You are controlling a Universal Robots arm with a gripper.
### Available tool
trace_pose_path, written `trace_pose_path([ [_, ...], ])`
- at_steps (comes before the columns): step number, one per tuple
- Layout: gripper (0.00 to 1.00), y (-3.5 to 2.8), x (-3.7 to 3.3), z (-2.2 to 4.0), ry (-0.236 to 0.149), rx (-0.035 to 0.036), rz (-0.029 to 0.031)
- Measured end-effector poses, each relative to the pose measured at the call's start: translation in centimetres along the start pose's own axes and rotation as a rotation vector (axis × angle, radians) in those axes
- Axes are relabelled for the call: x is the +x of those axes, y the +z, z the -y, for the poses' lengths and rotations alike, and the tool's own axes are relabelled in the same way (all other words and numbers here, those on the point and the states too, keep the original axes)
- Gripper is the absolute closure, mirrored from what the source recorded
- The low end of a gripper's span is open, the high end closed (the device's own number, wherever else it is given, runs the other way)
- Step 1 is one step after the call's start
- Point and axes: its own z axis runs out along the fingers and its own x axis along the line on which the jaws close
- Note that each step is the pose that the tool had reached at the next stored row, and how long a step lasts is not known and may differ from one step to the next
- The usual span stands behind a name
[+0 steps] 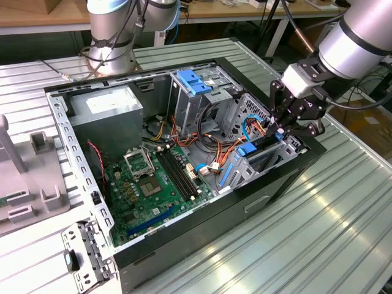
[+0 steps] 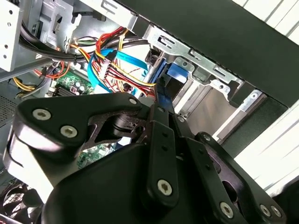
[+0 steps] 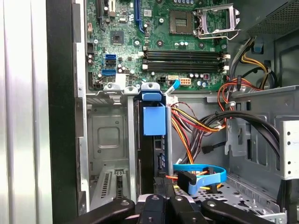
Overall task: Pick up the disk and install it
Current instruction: 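Insert the first disk wire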
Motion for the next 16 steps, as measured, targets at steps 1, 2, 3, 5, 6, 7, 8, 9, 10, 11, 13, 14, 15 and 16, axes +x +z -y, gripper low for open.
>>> trace_pose_path([
  [1, 0.89, -0.11, -0.02, 0.06, 0.000, 0.0000, 0.0002],
  [2, 0.89, -0.24, -0.04, 0.17, 0.000, 0.0000, 0.0008],
  [3, 0.89, -0.36, -0.06, 0.30, 0.000, -0.0002, 0.0014],
  [5, 0.89, -0.62, -0.12, 0.75, 0.000, -0.0009, 0.0043],
  [6, 0.89, -0.73, -0.14, 0.95, 0.000, -0.0013, 0.0054],
  [7, 0.89, -0.97, -0.19, 1.36, 0.000, -0.0018, 0.0081],
  [8, 0.89, -1.07, -0.21, 1.52, 0.000, -0.0020, 0.0095],
  [9, 0.89, -1.27, -0.25, 1.76, 0.000, -0.0024, 0.0119],
  [10, 0.89, -1.41, -0.28, 1.86, 0.000, -0.0024, 0.0128],
  [11, 0.89, -1.47, -0.28, 1.87, 0.000, -0.0024, 0.0130],
  [13, 0.89, -1.53, -0.29, 1.87, 0.000, -0.0024, 0.0136],
  [14, 0.89, -1.53, -0.30, 1.87, 0.000, -0.0024, 0.0136],
  [15, 0.89, -1.54, -0.30, 1.88, 0.000, -0.0025, 0.0135],
  [16, 0.89, -1.55, -0.30, 1.88, 0.000, -0.0024, 0.0135],
])
